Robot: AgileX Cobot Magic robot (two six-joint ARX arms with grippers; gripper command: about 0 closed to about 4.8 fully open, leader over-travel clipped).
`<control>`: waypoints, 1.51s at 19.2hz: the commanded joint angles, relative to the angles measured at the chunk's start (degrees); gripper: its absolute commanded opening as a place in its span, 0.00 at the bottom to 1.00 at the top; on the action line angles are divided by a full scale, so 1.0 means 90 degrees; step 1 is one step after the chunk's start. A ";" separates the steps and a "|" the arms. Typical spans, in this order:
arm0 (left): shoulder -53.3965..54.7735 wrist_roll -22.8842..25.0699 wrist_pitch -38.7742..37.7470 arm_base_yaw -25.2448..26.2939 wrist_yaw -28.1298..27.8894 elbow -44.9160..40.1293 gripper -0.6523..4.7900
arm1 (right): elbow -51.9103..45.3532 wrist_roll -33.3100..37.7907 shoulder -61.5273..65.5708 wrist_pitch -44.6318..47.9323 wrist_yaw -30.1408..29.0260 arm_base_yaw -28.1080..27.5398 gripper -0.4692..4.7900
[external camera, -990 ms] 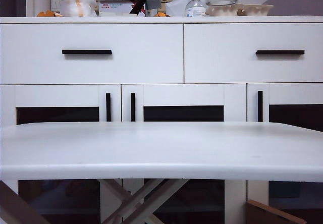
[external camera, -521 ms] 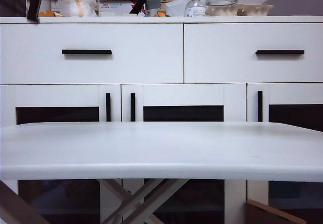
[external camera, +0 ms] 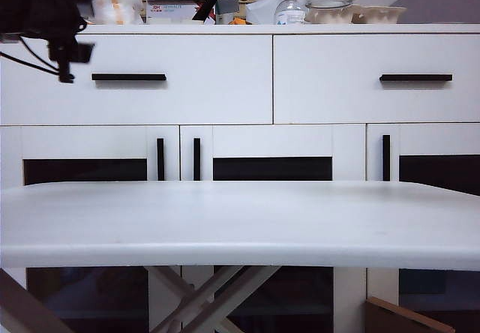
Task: Pick up a can of beer from the white table, open the left drawer, place the beer inside the drawer, and finally close the drawer.
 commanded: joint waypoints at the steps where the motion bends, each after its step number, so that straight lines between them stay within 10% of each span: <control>1: 0.0403 -0.0022 -0.0017 -0.0002 0.0216 0.0629 1.00 | 0.0087 -0.0019 -0.0056 0.0393 -0.0022 0.0012 0.39; 29: 0.3186 -0.0486 -0.1326 0.0107 0.0661 0.4133 1.00 | 0.0087 -0.0019 -0.0056 0.0401 -0.0019 0.0012 0.39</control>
